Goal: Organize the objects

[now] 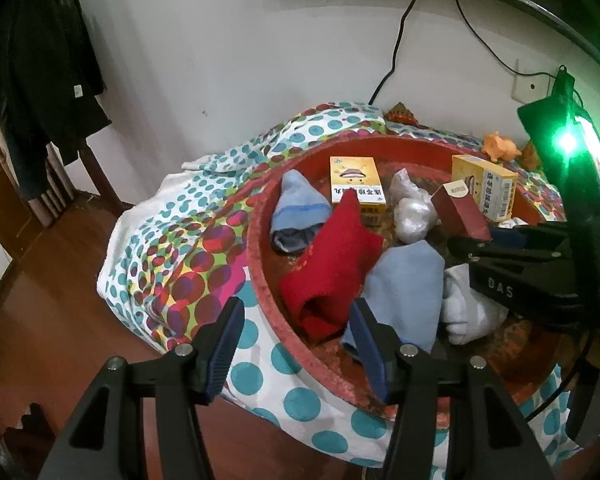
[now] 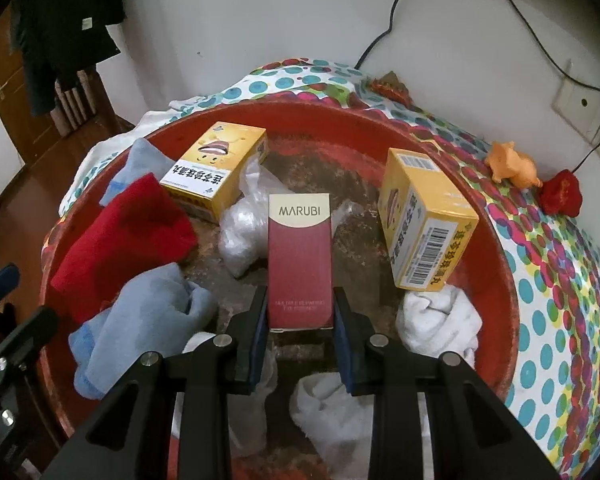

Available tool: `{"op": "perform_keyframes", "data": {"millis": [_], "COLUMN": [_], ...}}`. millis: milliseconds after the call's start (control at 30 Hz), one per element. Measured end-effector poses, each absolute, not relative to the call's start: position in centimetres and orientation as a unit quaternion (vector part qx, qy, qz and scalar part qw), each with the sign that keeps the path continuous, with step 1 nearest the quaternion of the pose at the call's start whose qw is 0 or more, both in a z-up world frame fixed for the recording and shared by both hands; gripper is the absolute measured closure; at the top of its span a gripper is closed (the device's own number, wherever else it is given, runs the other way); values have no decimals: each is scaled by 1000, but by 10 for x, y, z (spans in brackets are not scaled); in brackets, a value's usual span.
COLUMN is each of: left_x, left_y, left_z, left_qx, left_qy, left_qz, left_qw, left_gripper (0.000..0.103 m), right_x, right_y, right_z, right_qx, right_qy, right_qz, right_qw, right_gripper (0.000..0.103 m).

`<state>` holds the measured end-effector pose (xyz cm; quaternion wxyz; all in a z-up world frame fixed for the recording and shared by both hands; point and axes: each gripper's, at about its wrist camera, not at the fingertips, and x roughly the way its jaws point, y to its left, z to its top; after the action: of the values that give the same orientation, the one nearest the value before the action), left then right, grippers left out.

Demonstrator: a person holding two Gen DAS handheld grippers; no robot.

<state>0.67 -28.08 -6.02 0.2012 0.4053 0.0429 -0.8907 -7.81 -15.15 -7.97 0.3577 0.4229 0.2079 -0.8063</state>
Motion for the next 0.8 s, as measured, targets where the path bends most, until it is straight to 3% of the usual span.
{"op": "perform_keyframes", "data": {"millis": [633,800], "left_x": [5,5], "left_y": [-278,-276], "left_z": [-61,-60], "left_qx": [413,416], "left_qy": [46,49], "left_qz": [-889,-888], "left_qw": [192,188], "left_gripper": [47,47], "right_x": [-77,-72], "right_y": [-146,-136], "right_z": [-73,-64], "right_qx": [417,403], "right_qy": [204,196], "right_qz": [-812,-821], "right_qw": [355,353], "right_gripper": [73,43]}}
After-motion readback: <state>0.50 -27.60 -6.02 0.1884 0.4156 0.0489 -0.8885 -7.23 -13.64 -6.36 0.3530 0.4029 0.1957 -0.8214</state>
